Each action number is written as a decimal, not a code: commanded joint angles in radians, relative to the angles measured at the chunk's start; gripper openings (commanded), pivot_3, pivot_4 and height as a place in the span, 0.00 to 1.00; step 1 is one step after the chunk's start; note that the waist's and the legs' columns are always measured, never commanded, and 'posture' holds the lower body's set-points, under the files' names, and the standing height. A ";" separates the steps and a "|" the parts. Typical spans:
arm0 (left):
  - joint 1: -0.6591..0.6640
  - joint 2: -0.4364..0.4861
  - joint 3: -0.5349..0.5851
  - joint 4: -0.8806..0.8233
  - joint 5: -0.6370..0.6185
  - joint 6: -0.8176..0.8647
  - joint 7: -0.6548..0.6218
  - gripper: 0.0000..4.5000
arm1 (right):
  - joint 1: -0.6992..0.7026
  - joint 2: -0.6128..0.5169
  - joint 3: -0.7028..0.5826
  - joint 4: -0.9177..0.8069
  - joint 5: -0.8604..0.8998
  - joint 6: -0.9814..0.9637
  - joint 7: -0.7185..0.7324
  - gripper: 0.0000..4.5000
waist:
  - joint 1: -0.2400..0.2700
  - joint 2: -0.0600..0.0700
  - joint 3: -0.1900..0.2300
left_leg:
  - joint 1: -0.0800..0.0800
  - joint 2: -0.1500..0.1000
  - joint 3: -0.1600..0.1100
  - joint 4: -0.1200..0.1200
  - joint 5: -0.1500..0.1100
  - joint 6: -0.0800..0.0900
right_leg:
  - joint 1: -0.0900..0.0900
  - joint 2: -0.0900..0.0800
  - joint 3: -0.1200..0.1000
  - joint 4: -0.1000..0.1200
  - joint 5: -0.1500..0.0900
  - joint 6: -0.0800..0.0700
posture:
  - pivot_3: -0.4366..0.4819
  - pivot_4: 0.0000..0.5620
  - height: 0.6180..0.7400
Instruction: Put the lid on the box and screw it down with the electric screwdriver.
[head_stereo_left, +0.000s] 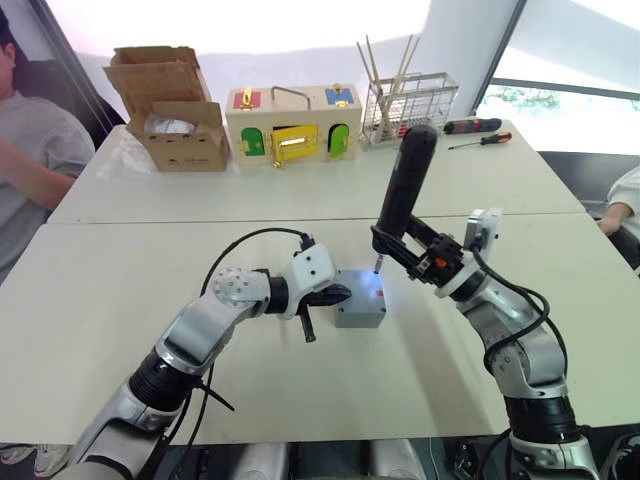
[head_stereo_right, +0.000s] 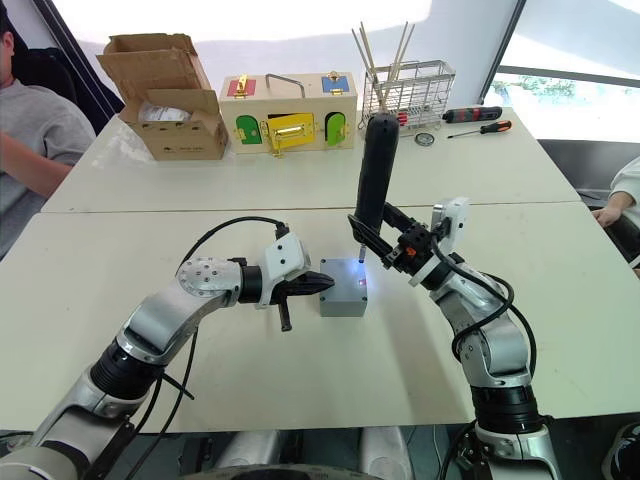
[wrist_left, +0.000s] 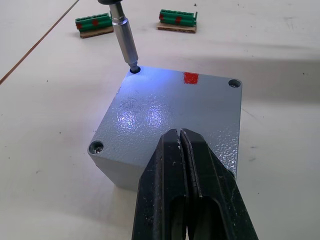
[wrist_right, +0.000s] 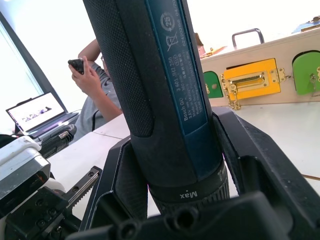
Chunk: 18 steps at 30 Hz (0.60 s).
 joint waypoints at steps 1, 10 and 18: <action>0.005 -0.002 -0.012 0.001 0.011 0.001 0.003 0.00 | 0.049 -0.004 0.055 0.099 -0.045 0.076 -0.003 0.40 | 0.000 0.000 0.000 | 0.000 0.000 0.000 0.000 0.000 0.000 | 0.000 0.000 0.000 0.000 0.000 0.000 | 0.48 0.27 0.95; 0.006 -0.017 -0.007 0.039 0.009 -0.017 -0.003 0.00 | -0.101 -0.059 -0.051 -0.080 0.119 0.209 -0.024 0.40 | 0.001 0.004 0.005 | -0.003 -0.001 0.000 -0.004 0.000 -0.001 | -0.003 -0.001 0.000 0.000 0.000 0.000 | 0.48 0.27 0.95; 0.003 -0.069 0.083 0.034 -0.034 -0.039 0.044 0.00 | -0.372 -0.185 -0.179 -0.154 0.306 0.401 -0.068 0.40 | 0.001 0.012 0.024 | -0.018 -0.002 0.000 -0.004 0.002 -0.002 | -0.019 -0.001 0.001 0.003 0.001 0.000 | 0.48 0.27 0.95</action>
